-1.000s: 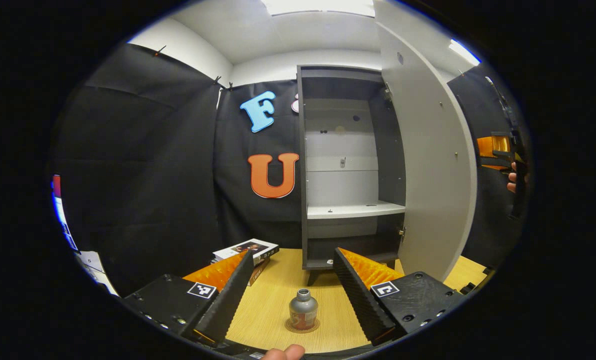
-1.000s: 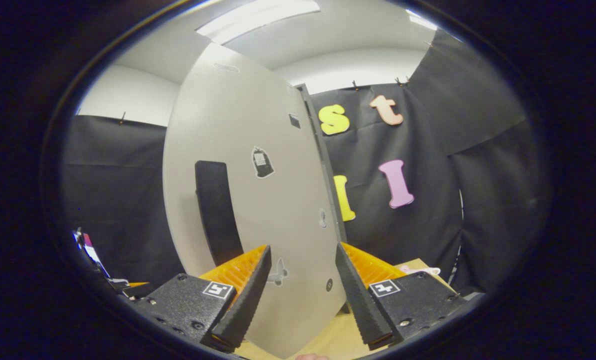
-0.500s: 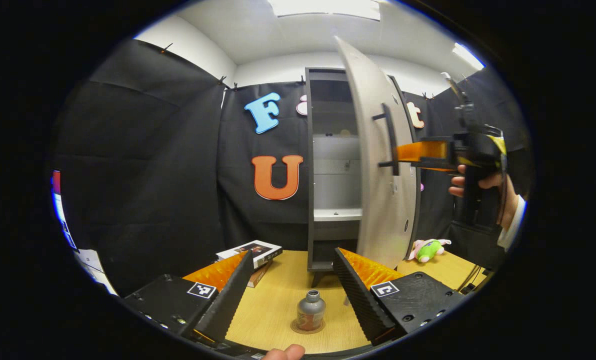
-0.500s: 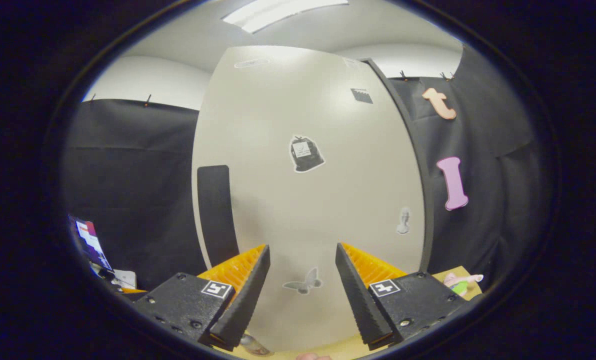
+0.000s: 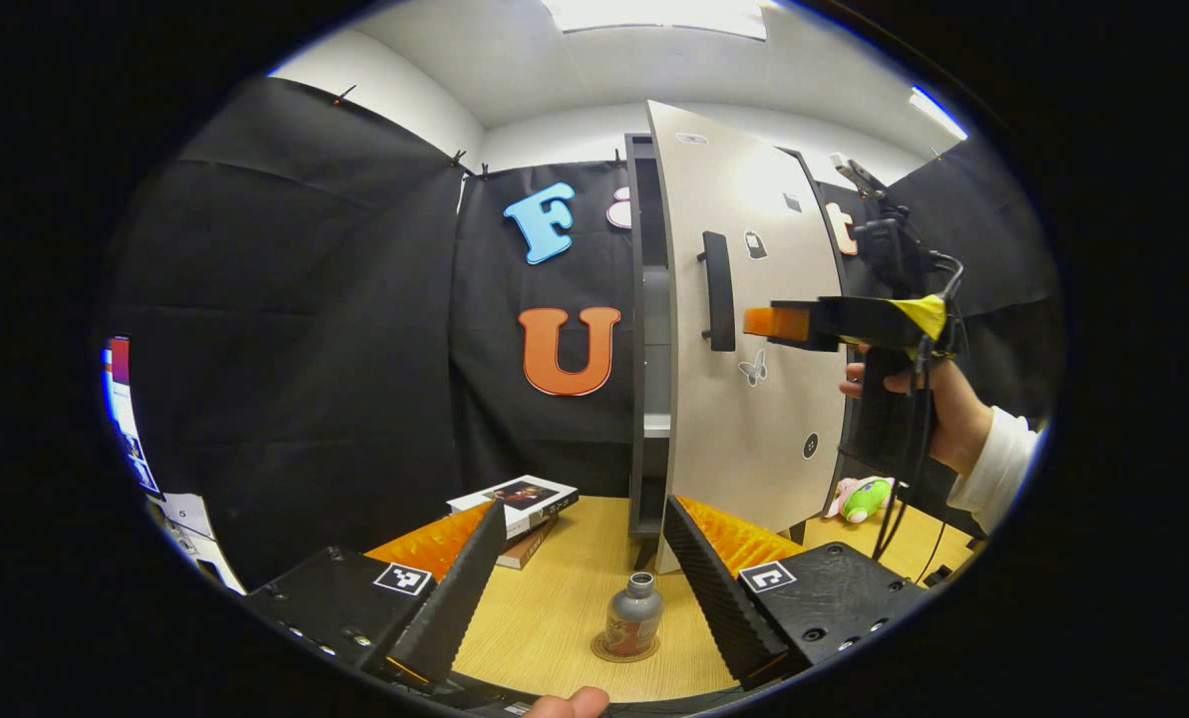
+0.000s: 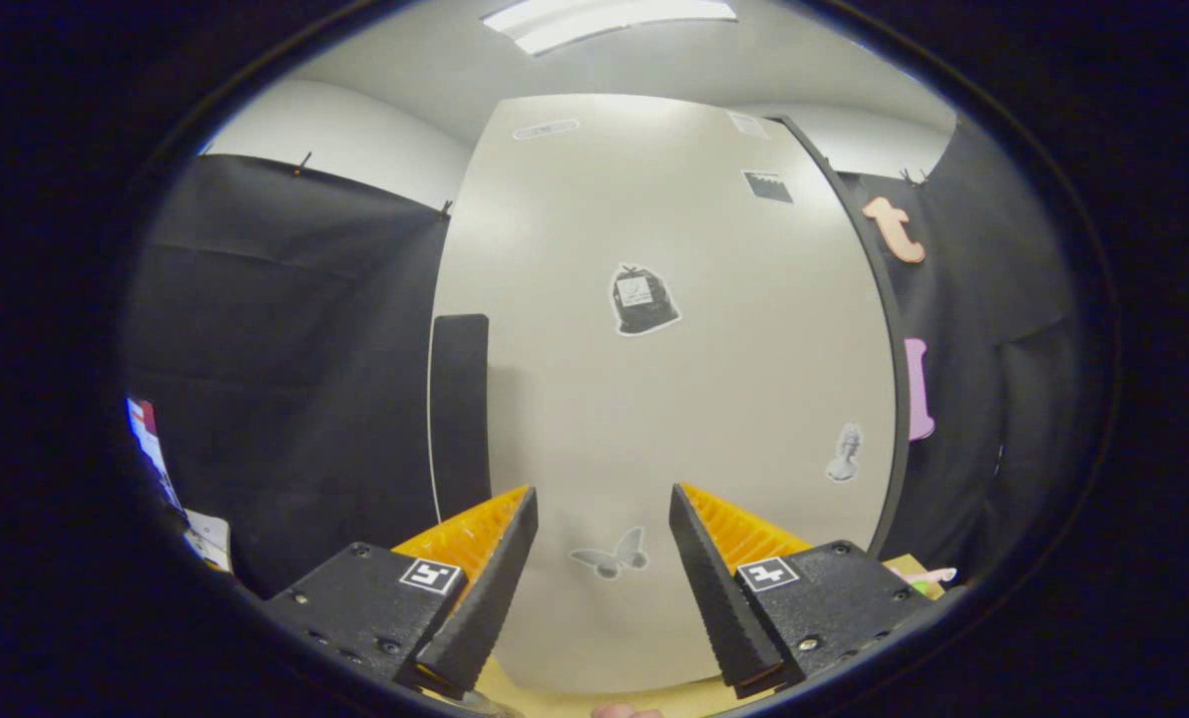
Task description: Open the cabinet door with the right hand, grasp the bottle in the cabinet with the left hand and place it on the coaster, then close the cabinet door with the right hand.
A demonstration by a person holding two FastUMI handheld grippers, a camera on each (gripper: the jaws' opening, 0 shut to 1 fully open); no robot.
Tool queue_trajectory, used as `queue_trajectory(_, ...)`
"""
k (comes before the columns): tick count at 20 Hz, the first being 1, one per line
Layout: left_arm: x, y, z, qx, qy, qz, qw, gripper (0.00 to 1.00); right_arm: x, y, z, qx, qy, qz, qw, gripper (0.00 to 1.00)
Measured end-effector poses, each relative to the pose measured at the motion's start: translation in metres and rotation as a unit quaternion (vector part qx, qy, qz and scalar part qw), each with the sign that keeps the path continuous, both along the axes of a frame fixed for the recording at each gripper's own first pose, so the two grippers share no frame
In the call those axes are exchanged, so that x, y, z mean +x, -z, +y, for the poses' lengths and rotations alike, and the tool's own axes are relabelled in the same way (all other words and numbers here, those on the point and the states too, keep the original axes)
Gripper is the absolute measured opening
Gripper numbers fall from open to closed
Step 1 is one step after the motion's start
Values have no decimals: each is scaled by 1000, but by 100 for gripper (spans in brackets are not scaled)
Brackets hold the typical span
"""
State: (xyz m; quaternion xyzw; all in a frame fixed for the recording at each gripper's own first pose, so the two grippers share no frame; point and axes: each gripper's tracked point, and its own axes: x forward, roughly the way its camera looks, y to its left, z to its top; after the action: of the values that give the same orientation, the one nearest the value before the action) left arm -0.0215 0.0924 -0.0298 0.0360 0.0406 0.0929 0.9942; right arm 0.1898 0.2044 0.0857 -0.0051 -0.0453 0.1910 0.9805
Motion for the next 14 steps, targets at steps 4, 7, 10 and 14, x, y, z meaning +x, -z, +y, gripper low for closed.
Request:
queue_trajectory(4, 1, 1, -14, -16, 13, -3, 1000, 96, -70, 3, -63, -25, 25, -12, 999, 86)
queue_trajectory(7, 6, 4, -26, -20, 26, 5, 999, 95, -115, 20, -143, -47, 80, -9, 996, 90)
queue_trajectory(10, 10, -1, -41, -31, 36, -2, 999, 95, -159, 28, -221, -28, 153, 3, 988, 90)
queue_trajectory(14, 11, -11, -61, -40, 54, -24, 997, 95, -218, 45, -292, 27, 231, 12, 973, 92)
